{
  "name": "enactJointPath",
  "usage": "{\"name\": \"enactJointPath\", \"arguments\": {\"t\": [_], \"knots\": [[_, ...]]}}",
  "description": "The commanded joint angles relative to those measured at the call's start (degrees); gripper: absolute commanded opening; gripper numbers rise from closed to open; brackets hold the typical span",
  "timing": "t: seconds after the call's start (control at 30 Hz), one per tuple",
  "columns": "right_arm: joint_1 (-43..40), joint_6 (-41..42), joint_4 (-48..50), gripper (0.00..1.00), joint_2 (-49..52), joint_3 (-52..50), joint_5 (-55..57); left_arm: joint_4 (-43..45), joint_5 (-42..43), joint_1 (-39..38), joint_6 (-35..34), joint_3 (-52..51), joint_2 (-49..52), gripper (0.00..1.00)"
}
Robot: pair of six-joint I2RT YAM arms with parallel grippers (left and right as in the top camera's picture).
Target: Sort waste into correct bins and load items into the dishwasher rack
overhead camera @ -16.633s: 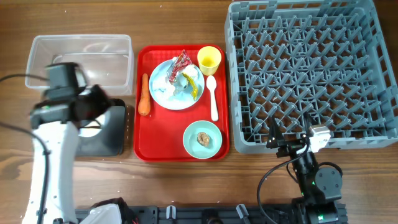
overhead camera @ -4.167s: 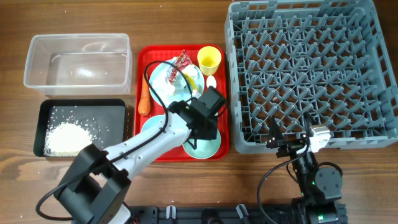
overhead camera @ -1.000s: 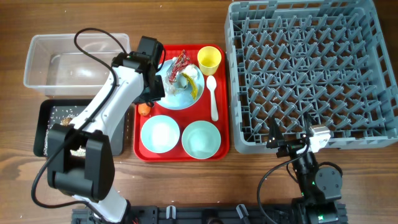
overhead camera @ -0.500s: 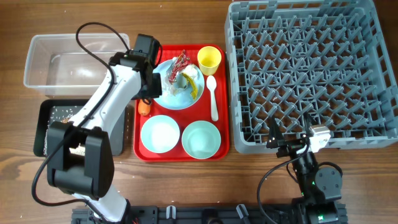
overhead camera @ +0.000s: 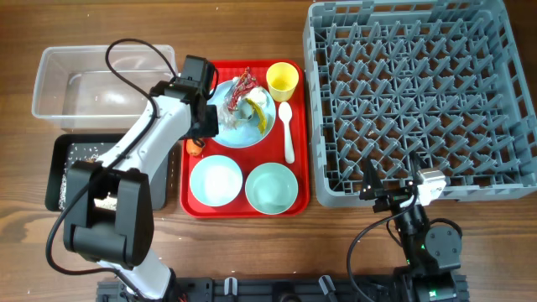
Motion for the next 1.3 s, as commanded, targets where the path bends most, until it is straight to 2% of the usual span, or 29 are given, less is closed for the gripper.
{"name": "enactJointPath", "arguments": {"t": [0.0, 0.6, 0.8, 1.27], "knots": [[0.04, -0.11, 0.17, 1.0, -0.11, -0.04, 0.35, 2.58, -0.98, 0.37, 1.16, -2.43, 0.87, 0.44], [0.04, -0.11, 0.17, 1.0, -0.11, -0.04, 0.33, 12.41, -0.98, 0.37, 2.05, -11.41, 0.87, 0.48], [0.04, -0.09, 0.17, 1.0, -0.09, -0.04, 0.33, 12.57, -1.01, 0.37, 2.05, -11.63, 0.87, 0.48], [0.04, -0.11, 0.17, 1.0, -0.11, -0.04, 0.33, 10.8, -0.98, 0.37, 2.01, -8.85, -1.6, 0.63]]}}
